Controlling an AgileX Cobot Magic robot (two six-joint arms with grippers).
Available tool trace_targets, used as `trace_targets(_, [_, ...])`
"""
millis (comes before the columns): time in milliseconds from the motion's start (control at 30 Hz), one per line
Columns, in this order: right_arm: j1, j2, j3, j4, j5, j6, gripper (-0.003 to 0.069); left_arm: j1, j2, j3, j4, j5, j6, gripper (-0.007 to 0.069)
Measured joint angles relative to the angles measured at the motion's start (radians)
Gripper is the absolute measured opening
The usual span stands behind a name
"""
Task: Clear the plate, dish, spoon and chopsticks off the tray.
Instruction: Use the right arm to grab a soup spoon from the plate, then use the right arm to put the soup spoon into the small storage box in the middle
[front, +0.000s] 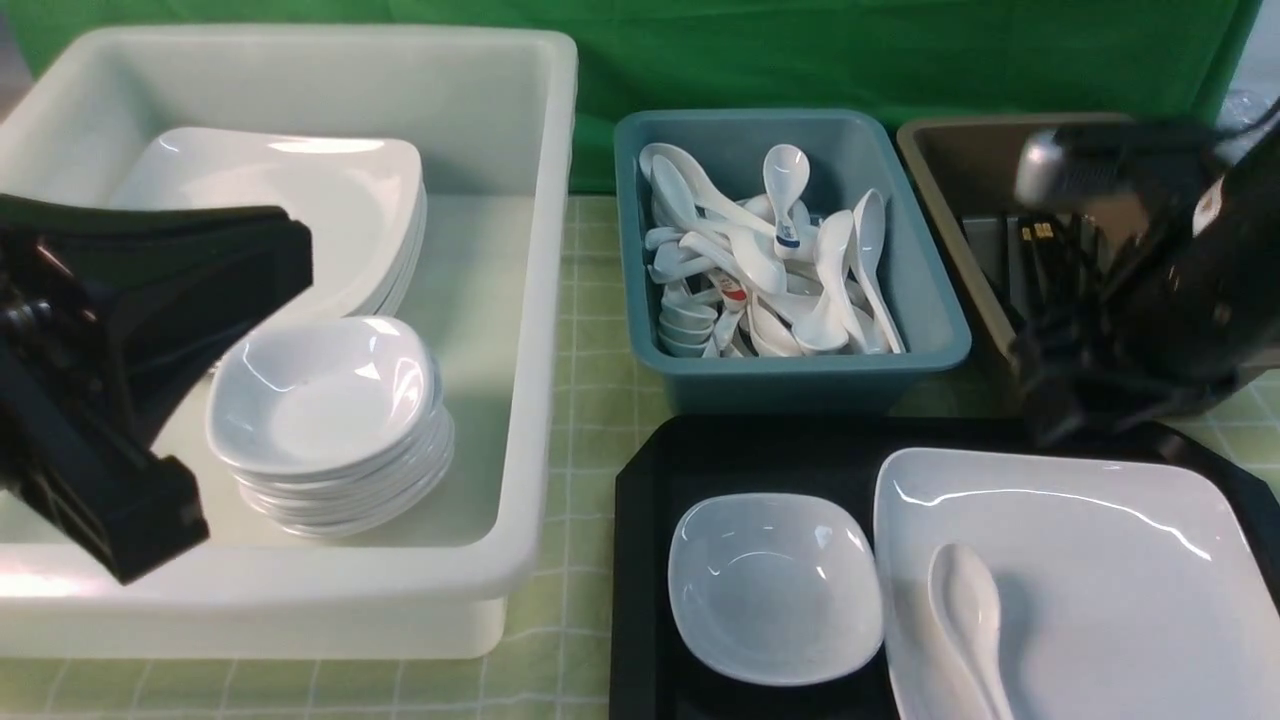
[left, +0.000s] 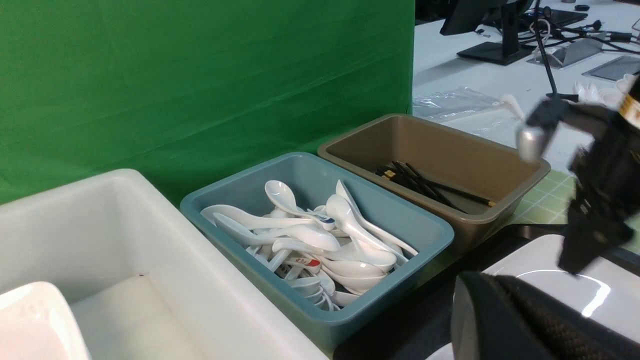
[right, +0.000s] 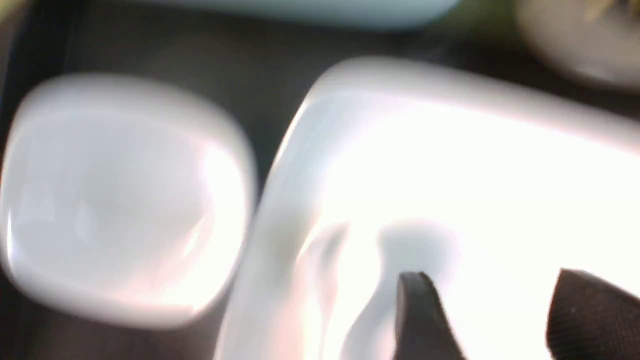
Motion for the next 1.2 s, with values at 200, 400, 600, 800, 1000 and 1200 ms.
trace_targets(200, [0.123,-0.019,0.328,-0.001,-0.244,0.111,0.0385,0.000,0.000,0.000,0.003,0.006,0.000,0.0011])
trace_targets(400, [0.131,0.068,0.377,-0.007,-0.365,0.145,0.0386,0.000,0.000,0.000,0.004,0.027,0.001,0.0011])
trace_targets(600, [0.131,0.095,0.363,-0.023,-0.380,0.126,0.0286,0.000,0.000,0.000,0.005,0.027,0.002,0.0011])
trace_targets(800, [0.131,0.061,0.362,-0.027,-0.381,0.074,0.0123,0.000,0.000,0.000,0.005,0.027,0.002,0.0011])
trace_targets(1000, [0.130,-0.074,0.164,-0.010,-0.401,0.048,0.0104,0.000,0.000,0.000,0.007,0.008,0.003,0.0011])
trace_targets(1200, [0.099,0.039,-0.058,-0.006,-0.645,0.029,0.0104,0.000,0.000,0.000,0.009,-0.017,0.003,0.0011])
